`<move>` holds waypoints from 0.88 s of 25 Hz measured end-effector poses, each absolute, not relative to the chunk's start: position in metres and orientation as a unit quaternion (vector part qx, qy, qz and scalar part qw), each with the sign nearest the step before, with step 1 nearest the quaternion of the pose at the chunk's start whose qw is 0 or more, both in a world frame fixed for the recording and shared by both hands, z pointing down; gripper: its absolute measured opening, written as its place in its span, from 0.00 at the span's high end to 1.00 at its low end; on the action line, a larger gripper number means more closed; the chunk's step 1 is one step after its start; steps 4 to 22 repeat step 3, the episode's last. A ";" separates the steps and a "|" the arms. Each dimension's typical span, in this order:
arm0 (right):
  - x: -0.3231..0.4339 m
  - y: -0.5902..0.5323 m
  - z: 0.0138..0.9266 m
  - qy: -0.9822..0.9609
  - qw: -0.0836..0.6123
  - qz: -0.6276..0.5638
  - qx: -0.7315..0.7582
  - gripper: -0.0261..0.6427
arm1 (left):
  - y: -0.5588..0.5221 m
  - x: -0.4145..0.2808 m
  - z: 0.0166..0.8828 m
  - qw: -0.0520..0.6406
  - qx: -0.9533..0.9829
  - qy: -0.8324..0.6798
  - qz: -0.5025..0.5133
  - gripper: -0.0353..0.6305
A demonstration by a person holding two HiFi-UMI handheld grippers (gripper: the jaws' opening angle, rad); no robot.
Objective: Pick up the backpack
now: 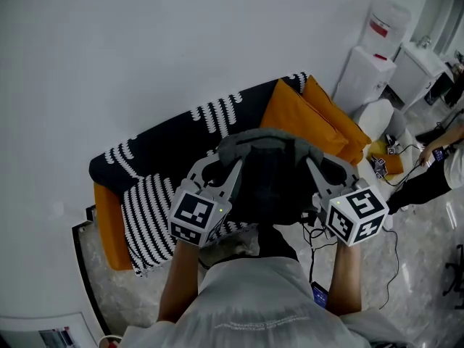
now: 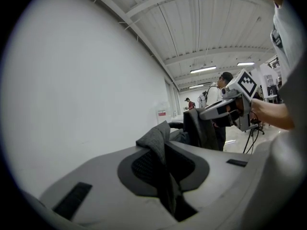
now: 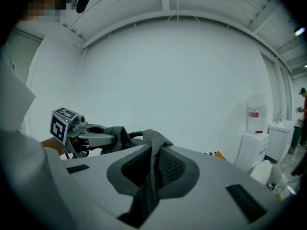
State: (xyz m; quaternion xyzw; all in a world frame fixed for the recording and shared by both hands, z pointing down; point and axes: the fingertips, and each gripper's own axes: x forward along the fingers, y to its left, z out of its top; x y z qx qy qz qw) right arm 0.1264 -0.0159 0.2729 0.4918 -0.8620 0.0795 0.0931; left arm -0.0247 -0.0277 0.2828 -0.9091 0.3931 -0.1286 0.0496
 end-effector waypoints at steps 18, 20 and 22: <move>0.127 -0.022 0.274 -0.863 0.094 0.084 0.490 0.91 | -0.033 -0.025 0.284 0.046 -0.908 0.396 -0.131 0.86; 0.127 -0.022 0.274 -0.863 0.094 0.084 0.490 0.91 | -0.033 -0.025 0.284 0.046 -0.908 0.396 -0.131 0.86; 0.127 -0.022 0.274 -0.863 0.094 0.084 0.490 0.91 | -0.033 -0.025 0.284 0.046 -0.908 0.396 -0.131 0.86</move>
